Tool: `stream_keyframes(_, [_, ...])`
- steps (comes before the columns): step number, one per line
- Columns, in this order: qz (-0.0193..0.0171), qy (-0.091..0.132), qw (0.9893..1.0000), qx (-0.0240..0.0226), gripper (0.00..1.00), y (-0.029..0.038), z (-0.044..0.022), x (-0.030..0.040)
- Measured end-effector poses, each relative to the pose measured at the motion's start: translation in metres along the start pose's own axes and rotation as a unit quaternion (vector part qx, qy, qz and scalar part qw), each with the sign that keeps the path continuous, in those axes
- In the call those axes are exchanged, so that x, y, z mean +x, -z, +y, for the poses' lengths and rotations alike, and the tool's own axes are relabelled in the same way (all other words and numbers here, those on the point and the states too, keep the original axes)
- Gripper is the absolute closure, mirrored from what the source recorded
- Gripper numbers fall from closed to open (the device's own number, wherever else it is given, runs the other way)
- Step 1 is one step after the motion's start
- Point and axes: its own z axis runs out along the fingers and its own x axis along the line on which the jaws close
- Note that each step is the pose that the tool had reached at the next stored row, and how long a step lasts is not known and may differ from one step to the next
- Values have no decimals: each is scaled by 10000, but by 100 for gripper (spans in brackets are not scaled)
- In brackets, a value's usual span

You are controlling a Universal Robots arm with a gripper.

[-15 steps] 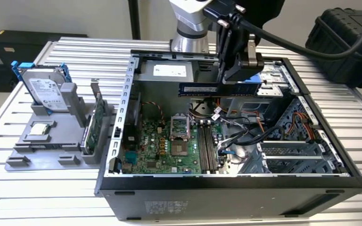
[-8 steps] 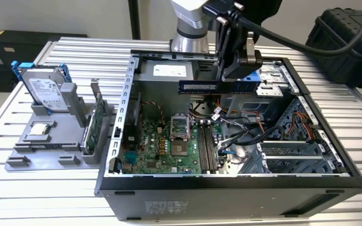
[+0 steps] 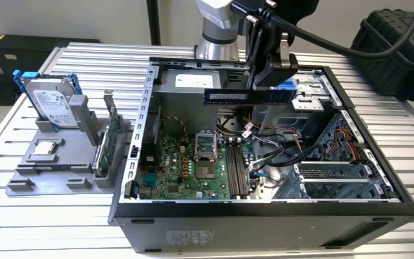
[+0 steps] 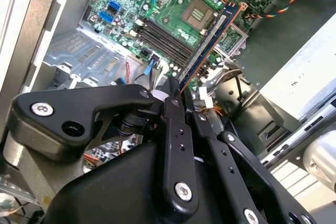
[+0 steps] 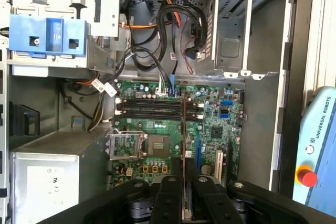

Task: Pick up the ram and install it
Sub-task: 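Pick up the ram and move it above insertion slot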

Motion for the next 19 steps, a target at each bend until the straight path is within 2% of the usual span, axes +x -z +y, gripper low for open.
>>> stream_keyframes(19, [0,0,10000,0,100,6,3,112])
